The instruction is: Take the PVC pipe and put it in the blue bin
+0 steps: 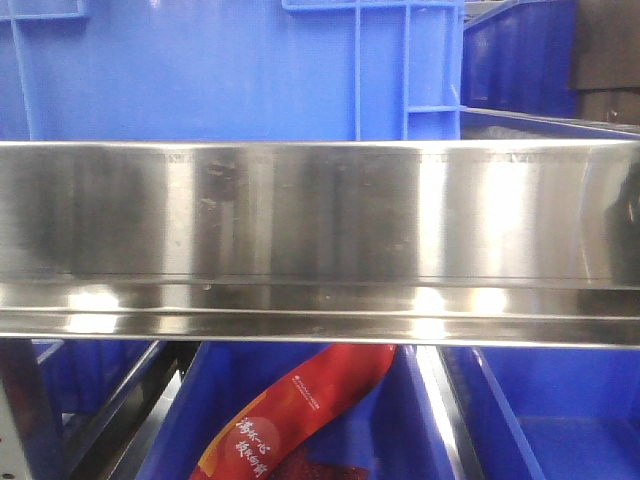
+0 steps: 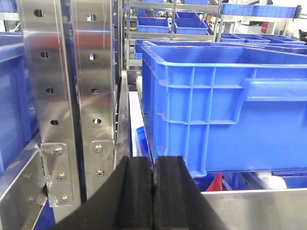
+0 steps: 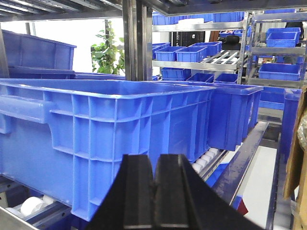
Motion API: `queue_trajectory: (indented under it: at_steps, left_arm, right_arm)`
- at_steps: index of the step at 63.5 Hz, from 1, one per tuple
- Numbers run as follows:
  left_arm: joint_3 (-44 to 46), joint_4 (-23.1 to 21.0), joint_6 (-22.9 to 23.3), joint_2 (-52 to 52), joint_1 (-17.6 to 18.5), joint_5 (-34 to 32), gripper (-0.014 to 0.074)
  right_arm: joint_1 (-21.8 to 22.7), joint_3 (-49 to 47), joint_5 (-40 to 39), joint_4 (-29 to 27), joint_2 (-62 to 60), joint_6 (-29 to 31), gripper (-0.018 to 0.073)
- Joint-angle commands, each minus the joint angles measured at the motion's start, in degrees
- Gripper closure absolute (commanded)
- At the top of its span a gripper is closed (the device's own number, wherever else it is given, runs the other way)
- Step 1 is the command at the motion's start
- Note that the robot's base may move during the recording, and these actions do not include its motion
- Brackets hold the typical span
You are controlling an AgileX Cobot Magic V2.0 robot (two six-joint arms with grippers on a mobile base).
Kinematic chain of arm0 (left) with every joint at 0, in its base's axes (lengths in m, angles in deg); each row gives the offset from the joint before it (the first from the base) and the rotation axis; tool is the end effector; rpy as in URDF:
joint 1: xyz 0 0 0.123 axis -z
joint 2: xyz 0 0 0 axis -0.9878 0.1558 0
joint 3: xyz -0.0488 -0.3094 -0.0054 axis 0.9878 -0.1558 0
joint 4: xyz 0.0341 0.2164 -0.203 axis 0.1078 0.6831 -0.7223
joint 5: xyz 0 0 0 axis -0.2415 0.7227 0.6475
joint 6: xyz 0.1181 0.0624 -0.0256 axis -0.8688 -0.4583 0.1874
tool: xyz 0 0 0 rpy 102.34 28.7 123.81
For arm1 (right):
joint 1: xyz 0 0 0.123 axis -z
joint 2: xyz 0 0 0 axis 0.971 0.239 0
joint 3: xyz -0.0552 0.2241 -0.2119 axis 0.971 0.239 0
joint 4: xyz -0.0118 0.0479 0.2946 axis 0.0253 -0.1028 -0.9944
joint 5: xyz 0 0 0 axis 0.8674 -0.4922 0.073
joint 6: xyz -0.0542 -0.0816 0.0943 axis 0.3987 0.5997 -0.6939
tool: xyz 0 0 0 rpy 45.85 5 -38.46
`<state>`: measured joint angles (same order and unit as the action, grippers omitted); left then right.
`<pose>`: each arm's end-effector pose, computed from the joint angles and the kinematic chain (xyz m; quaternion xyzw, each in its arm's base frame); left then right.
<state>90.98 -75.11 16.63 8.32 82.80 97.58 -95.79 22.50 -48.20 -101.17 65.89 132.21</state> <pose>0.0537 -0.0103 0.3451 0.0238 0.7301 -0.0426 0.6816 0.1308 0.0512 0.3202 -0.1100 0.6564 0.1541 0.7303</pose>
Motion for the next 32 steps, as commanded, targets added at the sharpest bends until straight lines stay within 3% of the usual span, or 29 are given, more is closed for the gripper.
queue_trajectory:
  at_steps: [1, 32]
  left_arm:
    - [-0.1, -0.4, 0.4, -0.3, -0.1, -1.1, 0.0708]
    - [-0.1, 0.0, 0.4, -0.3, -0.1, -1.2, 0.0708]
  right_arm:
    - [0.1, 0.0, -0.9, -0.3, -0.2, 0.0, 0.0713]
    - [0.1, 0.0, -0.9, -0.3, -0.2, 0.0, 0.0713]
